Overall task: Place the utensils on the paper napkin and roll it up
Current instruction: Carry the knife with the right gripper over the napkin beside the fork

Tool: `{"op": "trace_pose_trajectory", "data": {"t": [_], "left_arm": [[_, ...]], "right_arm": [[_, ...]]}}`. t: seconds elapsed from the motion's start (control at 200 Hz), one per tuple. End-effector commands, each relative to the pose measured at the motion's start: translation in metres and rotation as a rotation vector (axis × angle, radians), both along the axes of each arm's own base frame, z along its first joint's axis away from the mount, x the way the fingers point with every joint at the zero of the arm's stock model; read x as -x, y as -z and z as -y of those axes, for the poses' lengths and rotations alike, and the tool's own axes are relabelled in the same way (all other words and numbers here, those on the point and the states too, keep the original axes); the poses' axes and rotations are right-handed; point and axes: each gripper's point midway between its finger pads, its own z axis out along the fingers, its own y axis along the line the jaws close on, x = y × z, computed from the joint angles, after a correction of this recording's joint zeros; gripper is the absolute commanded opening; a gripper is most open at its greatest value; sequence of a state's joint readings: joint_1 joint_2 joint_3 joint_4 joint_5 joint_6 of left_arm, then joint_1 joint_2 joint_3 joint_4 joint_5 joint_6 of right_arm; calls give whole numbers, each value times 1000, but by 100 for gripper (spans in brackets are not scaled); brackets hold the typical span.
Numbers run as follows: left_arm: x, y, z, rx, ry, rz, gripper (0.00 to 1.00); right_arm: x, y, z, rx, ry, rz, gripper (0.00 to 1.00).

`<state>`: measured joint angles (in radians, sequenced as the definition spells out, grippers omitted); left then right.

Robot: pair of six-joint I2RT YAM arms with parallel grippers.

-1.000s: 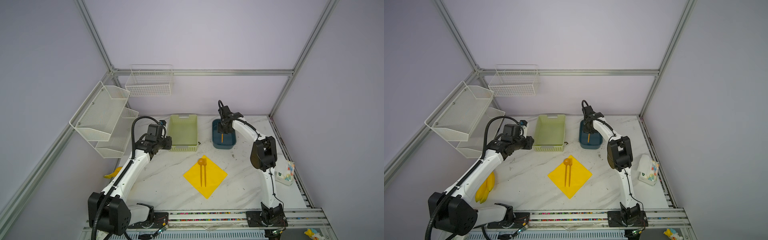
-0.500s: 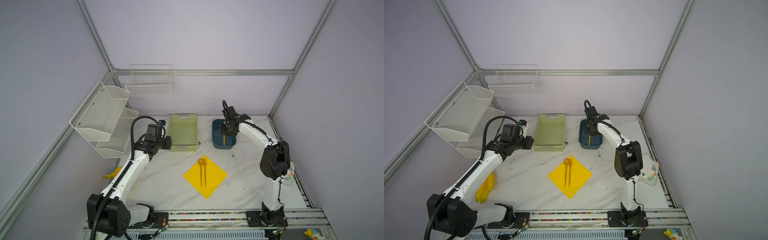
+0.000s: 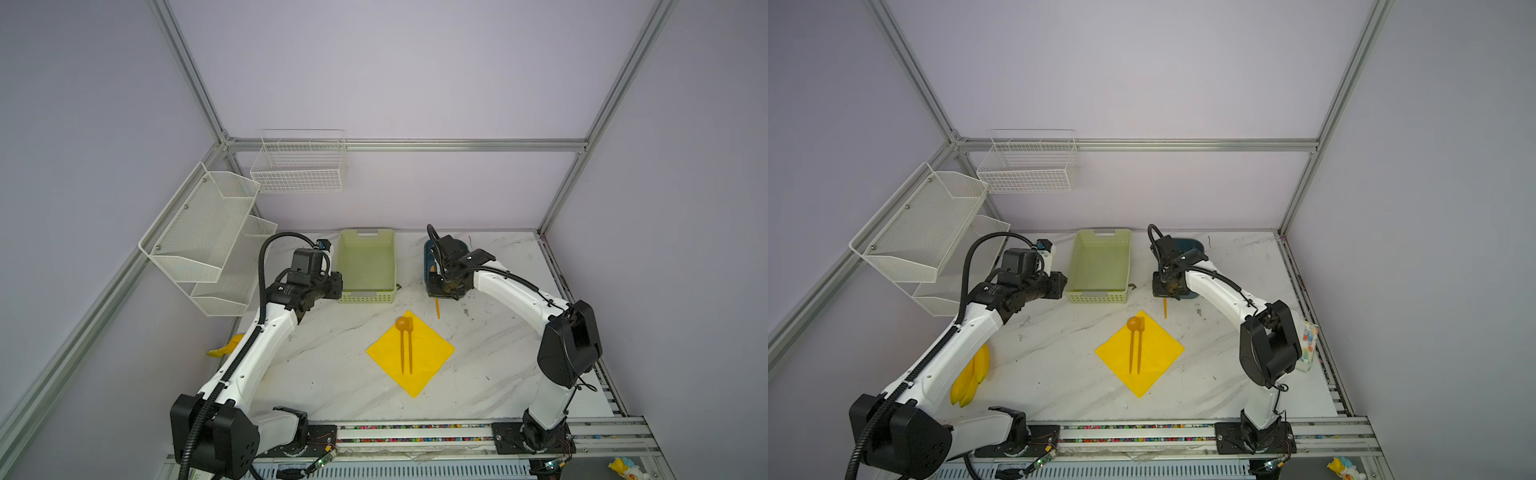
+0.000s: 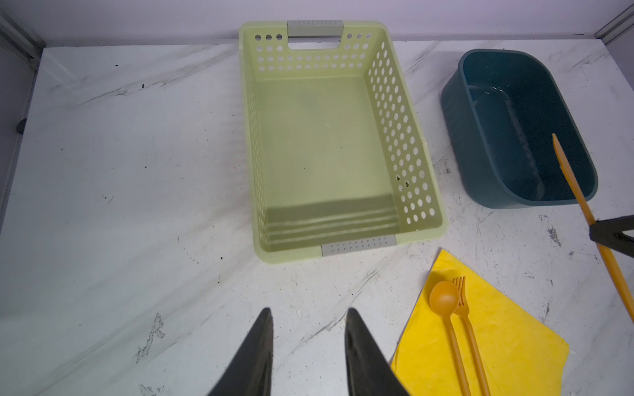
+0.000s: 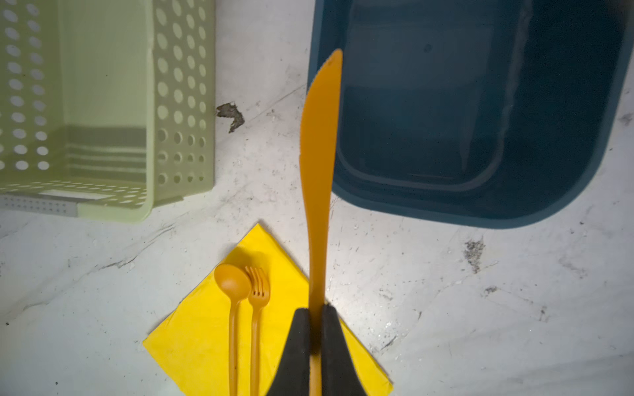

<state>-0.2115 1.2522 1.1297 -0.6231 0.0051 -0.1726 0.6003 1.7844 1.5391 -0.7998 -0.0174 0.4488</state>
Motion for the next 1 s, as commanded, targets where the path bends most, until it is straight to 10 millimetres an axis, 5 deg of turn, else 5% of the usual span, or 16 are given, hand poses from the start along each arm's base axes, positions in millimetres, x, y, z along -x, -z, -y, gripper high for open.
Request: {"op": "trace_pose_trajectory", "data": {"t": [0.0, 0.49, 0.995], "left_arm": [[5, -4, 1, 11, 14, 19, 35], [5, -3, 2, 14, 15, 16, 35], [4, -2, 3, 15, 18, 12, 35]], "right_arm": [[17, -7, -3, -25, 27, -10, 0], [85, 39, -30, -40, -15, -138, 0], [96, 84, -46, -20, -34, -192, 0]]}}
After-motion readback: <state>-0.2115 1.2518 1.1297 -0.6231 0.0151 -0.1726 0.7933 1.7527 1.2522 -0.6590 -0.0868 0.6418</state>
